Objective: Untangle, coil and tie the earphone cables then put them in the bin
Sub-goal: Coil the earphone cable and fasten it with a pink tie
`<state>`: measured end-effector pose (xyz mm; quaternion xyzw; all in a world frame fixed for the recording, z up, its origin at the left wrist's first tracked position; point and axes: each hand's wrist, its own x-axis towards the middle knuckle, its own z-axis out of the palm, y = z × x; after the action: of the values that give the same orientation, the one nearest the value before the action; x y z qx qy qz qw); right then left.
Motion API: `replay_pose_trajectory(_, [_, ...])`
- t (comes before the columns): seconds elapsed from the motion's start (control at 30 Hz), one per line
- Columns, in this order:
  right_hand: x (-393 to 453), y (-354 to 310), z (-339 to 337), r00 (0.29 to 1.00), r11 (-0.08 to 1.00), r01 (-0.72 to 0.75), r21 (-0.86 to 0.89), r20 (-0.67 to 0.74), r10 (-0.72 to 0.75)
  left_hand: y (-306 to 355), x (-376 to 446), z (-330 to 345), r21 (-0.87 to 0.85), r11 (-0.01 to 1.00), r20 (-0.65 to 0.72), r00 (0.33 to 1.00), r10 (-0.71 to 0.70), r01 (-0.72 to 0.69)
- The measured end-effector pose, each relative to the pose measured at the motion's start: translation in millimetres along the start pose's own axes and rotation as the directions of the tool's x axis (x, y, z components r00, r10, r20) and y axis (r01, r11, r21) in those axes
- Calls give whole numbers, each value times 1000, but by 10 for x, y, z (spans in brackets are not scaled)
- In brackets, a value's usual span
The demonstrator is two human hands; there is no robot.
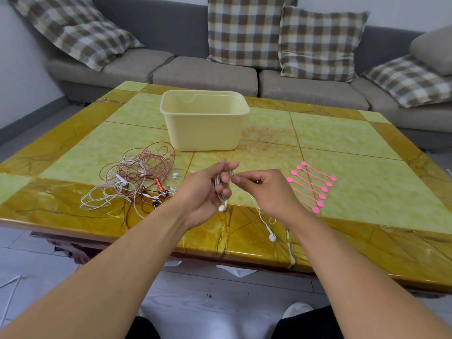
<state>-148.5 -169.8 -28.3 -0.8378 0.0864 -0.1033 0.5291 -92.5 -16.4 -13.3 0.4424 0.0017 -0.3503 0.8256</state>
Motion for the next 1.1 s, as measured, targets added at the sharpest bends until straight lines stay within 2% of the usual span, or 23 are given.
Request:
replay_pose_trajectory(0.17, [-32,-25,98,994,986,17,-167,105,1,-4,13,29,-154,985,26,997,79,-74])
replay_pose_trajectory(0.27, [-37,-50,130,991,954,36,-299,132,4,-41,48,19,-169,977,21,991,134,-129])
replay_pose_trajectory(0.4, [-110,-37,196,962,877,101,-469,272,35,-29,131,-82,-144,956,-62,966,250,-256])
replay_pose_trajectory(0.5, [-170,-120,181,967,787,154,-598,255,4,-48,172,-140,-22,950,-78,948,310,-313])
replay_pose_trajectory(0.57, [-206,-198,144,961,724,200,-661,277,-12,-96,191,-149,169,911,-53,920,389,-376])
replay_pose_trajectory(0.67, [-259,-301,96,941,720,275,-637,332,-65,-120,180,-172,440,791,50,891,451,-425])
replay_pose_trajectory(0.77, [-266,-375,7,944,802,305,-514,274,-183,-101,123,-202,659,676,124,934,335,-330])
replay_pose_trajectory(0.83, [-231,-355,-71,953,874,295,-385,187,-239,-101,68,-198,730,621,184,957,226,-287])
replay_pose_trajectory(1.0, [-99,-207,-208,972,931,230,-285,33,-231,-54,-65,-136,734,645,232,971,60,-215])
replay_pose_trajectory(1.1, [-49,-153,-228,982,969,186,-162,-14,-190,-31,-85,-117,609,779,266,964,-20,-152])
